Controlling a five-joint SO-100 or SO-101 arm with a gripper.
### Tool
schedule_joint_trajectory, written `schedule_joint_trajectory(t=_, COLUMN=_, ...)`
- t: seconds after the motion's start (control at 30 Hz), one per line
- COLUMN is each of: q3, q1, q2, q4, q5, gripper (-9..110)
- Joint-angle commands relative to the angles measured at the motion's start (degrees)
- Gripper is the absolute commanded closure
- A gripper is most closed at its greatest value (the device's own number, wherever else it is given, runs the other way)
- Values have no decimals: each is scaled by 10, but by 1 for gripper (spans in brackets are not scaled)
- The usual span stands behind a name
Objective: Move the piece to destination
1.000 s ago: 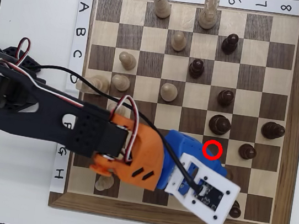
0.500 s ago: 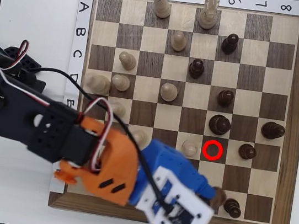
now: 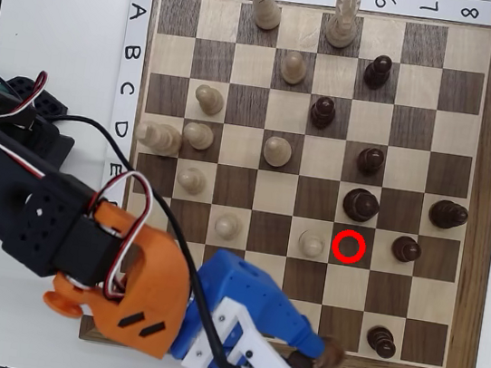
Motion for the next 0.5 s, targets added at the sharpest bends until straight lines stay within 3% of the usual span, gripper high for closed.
schedule_joint_trajectory(t=0.0, q3=13, q1=46, q2=135, q4=-62, q5=-40, gripper=101)
schedule_joint_trajectory(t=0.47, q3=59, q1=109, q2=57, q4=-151, q5=-95, gripper=101)
